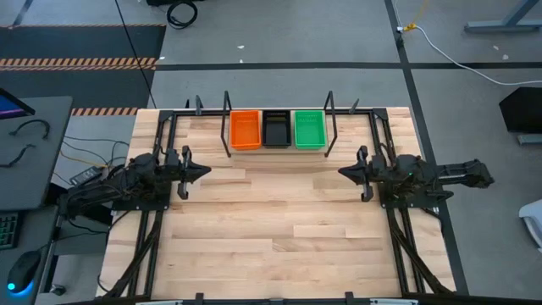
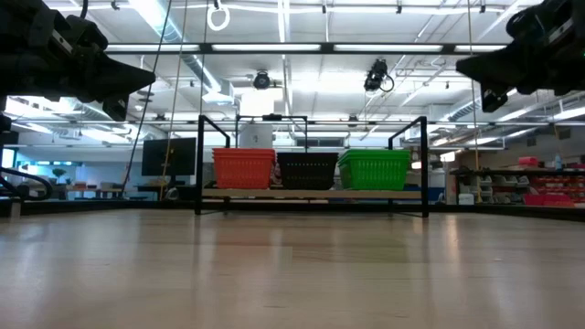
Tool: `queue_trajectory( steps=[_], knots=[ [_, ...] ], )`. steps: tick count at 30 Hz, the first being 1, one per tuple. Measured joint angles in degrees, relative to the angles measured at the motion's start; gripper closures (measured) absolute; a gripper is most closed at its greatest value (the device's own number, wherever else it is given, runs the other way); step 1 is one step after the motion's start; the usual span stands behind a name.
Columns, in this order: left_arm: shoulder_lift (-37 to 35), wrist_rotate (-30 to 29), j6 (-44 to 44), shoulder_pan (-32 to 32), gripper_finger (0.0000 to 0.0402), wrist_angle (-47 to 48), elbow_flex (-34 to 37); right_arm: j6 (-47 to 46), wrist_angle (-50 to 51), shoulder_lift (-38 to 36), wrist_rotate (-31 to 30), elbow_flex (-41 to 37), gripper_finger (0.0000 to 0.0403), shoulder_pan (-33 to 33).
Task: Stack baskets on shelf by color
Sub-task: Return to Home Position
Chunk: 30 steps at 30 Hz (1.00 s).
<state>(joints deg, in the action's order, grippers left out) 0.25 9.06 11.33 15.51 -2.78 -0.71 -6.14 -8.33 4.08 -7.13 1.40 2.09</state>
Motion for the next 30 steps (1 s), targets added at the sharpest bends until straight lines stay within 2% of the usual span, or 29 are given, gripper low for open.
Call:
queue_trajectory(
  steps=[2, 5, 10, 16, 20, 30],
  knots=[
    [0.0, 0.0, 0.0, 0.0, 0.0395, 0.0, 0.0, 0.2, 7.3, -3.4, -2.0, 1.0, 0.0401, 0.1],
    [0.0, 0.1, -0.2, 0.0, 0.0395, 0.0, 0.0, 0.3, 10.6, -3.7, -2.5, 1.3, 0.0401, 0.1],
    [0.0, 0.0, -0.7, 0.0, 0.0395, -0.1, 0.0, 0.3, 6.3, -3.6, -0.8, -1.0, 0.04, 0.1],
    [0.2, -0.2, -3.2, -0.4, 0.0395, 0.2, 0.1, 0.7, 6.4, -2.6, 0.0, -1.0, 0.0399, 0.1],
    [0.5, -0.8, -1.1, -1.9, 0.0395, 0.4, 0.1, 0.7, 6.4, -2.6, 0.0, -1.0, 0.0399, 0.1],
    [0.5, -12.3, -2.5, -10.6, 0.0395, 1.3, 0.2, -0.7, 6.3, -2.6, -0.1, -1.0, 0.0398, 0.1]
  ],
)
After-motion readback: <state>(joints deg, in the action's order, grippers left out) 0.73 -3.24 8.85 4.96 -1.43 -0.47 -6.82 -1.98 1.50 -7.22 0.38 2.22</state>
